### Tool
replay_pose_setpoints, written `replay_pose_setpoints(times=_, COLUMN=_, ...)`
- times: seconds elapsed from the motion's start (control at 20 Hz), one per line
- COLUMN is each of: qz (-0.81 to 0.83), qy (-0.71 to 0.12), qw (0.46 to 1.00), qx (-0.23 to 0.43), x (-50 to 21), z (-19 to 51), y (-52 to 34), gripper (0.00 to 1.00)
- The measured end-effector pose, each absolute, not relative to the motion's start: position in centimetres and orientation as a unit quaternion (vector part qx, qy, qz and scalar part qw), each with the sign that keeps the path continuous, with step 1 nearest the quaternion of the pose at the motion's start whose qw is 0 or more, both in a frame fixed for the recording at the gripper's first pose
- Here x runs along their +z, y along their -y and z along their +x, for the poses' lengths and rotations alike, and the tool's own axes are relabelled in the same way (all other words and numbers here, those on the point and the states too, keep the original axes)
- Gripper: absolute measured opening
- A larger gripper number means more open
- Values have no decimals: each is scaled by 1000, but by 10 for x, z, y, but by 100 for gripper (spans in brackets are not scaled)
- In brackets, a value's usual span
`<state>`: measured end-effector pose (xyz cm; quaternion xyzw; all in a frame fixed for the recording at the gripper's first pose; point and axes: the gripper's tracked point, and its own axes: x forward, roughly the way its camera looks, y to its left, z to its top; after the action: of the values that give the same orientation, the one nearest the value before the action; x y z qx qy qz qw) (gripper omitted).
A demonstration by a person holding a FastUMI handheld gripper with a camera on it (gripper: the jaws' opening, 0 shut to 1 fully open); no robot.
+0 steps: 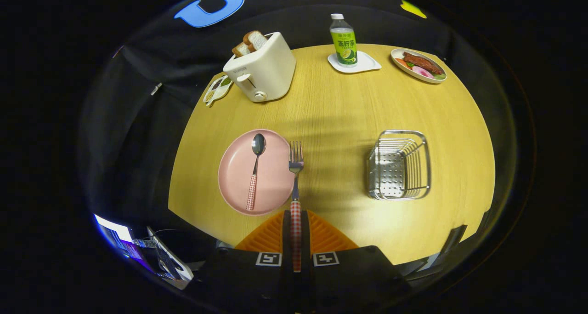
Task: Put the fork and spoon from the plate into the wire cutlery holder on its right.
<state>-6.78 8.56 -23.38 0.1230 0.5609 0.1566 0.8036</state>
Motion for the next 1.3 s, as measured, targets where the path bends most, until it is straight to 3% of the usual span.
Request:
replay_pose_setpoints(times=0.45, qz=87, qy=-611, qw=772, qx=152, x=-208, z=-72, y=29, gripper=10)
replay_pose_setpoints(times=1.1, qz=46, qy=-723, qw=658, qx=204, x=-248, z=-48, y=31, gripper=10)
replay_pose_setpoints(times=1.3, qz=43, qy=-723, qw=656, qx=210, x=-242, z=-42, y=37, gripper=10)
